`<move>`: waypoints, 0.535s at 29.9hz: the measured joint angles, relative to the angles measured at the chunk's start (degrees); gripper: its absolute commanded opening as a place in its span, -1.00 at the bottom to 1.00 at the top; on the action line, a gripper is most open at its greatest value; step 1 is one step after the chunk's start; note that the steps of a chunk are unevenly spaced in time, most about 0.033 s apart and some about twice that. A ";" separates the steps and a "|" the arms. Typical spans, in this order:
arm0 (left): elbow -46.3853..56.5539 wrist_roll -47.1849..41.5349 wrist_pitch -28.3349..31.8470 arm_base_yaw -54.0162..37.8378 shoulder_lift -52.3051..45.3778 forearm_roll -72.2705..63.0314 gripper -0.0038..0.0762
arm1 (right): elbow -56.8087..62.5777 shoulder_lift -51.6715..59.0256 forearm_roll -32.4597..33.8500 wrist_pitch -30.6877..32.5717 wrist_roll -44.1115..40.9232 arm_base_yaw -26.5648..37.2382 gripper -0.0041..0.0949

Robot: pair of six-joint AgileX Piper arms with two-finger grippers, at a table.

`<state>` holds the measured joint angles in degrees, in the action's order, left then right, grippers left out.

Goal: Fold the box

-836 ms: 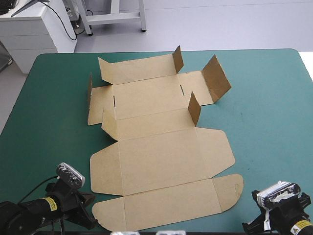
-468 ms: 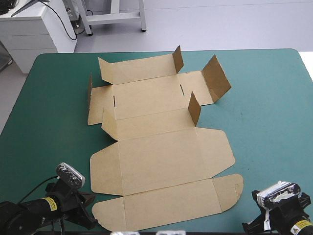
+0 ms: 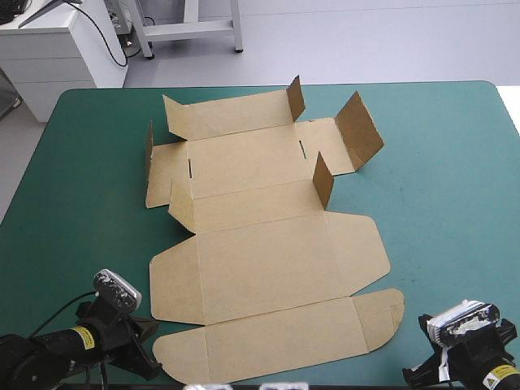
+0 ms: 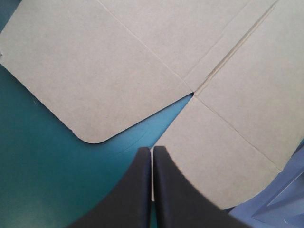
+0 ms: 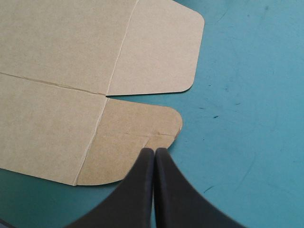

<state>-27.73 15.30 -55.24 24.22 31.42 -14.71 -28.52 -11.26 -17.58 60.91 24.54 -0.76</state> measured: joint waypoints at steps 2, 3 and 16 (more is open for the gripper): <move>0.00 0.00 0.22 0.00 0.00 0.00 -0.92 | 0.00 0.00 0.00 -0.28 0.00 0.00 -0.96; 0.00 0.00 0.29 0.00 0.00 0.00 -0.92 | 0.00 0.00 0.00 -0.41 0.00 0.00 -0.96; 0.00 0.05 0.42 0.00 0.00 0.00 -0.92 | -2.89 -2.29 0.00 -13.80 -2.39 0.00 -0.96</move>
<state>-27.73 15.35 -54.82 24.22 31.42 -14.71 -31.40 -13.55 -17.58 47.10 22.14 -0.76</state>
